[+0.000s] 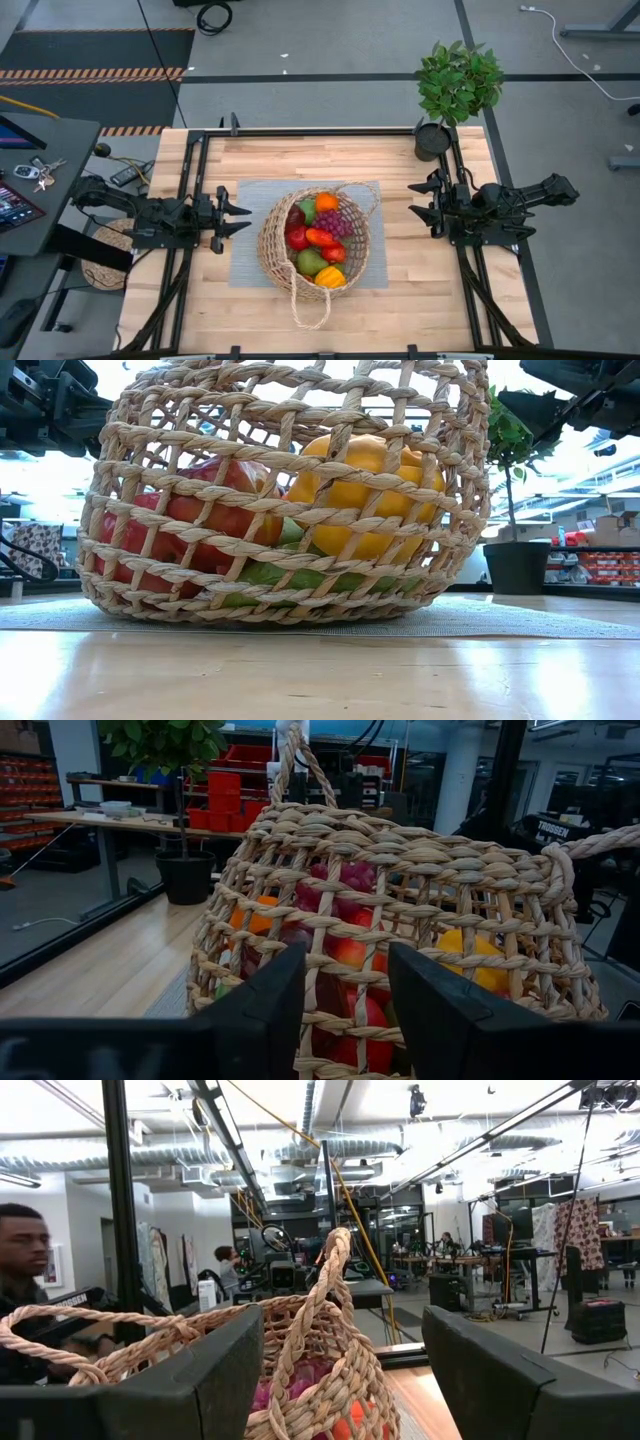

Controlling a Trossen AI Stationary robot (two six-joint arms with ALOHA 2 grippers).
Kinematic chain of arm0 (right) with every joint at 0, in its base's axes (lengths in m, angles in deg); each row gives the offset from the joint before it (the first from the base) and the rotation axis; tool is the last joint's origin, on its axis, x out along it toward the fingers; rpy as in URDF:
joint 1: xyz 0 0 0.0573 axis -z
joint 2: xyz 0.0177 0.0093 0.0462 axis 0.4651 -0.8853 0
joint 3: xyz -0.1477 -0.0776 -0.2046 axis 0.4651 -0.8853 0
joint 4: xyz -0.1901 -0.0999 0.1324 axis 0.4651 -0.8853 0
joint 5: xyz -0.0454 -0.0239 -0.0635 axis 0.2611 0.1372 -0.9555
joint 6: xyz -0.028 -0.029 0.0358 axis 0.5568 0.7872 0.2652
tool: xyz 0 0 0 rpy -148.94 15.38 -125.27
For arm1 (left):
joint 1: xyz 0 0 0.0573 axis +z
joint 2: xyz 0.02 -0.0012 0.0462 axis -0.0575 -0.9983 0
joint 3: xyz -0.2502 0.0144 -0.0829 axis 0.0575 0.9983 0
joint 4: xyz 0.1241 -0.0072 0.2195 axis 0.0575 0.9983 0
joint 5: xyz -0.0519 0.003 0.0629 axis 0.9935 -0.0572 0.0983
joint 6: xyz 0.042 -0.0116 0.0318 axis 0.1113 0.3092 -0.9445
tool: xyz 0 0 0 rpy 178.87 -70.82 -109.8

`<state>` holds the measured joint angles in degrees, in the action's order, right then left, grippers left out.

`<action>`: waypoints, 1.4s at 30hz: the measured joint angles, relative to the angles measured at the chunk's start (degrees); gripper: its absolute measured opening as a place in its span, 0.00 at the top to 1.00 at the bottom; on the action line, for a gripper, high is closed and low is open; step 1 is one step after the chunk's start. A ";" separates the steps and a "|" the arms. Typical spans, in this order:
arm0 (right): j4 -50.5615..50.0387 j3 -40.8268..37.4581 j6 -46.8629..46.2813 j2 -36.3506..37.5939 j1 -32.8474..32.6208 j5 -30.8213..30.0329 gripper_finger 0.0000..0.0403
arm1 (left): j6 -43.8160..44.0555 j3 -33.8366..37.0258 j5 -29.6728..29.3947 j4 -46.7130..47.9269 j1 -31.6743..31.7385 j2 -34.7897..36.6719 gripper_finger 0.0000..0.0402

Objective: Build produce basket
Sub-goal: Return to Home Position

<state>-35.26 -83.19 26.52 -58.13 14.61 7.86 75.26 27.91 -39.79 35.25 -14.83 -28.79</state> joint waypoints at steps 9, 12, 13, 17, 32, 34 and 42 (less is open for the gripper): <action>0.00 0.00 0.00 0.00 0.00 0.00 0.32 | -0.02 0.00 0.00 0.00 0.02 0.00 0.64; 0.02 0.00 0.00 0.00 0.02 0.01 0.32 | -0.02 0.00 -0.01 0.00 0.00 0.00 0.63; 0.00 0.00 0.00 0.00 0.00 0.01 0.32 | 0.00 0.00 0.00 0.00 0.01 0.00 0.62; 0.01 0.00 0.00 0.00 0.00 0.01 0.32 | -0.01 0.00 0.01 -0.01 0.02 0.00 0.62; 0.02 0.00 0.00 0.00 0.02 0.01 0.32 | -0.03 0.00 -0.01 0.00 0.01 0.00 0.62; 0.01 0.00 0.00 -0.01 0.02 0.01 0.32 | 0.00 0.00 -0.01 -0.02 0.02 0.00 0.63; 0.02 0.00 0.00 -0.02 0.02 0.01 0.32 | -0.02 0.00 -0.01 0.00 0.01 0.00 0.64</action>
<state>-35.24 -83.19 26.52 -58.15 14.63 7.86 75.23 27.91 -39.80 35.25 -14.82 -28.79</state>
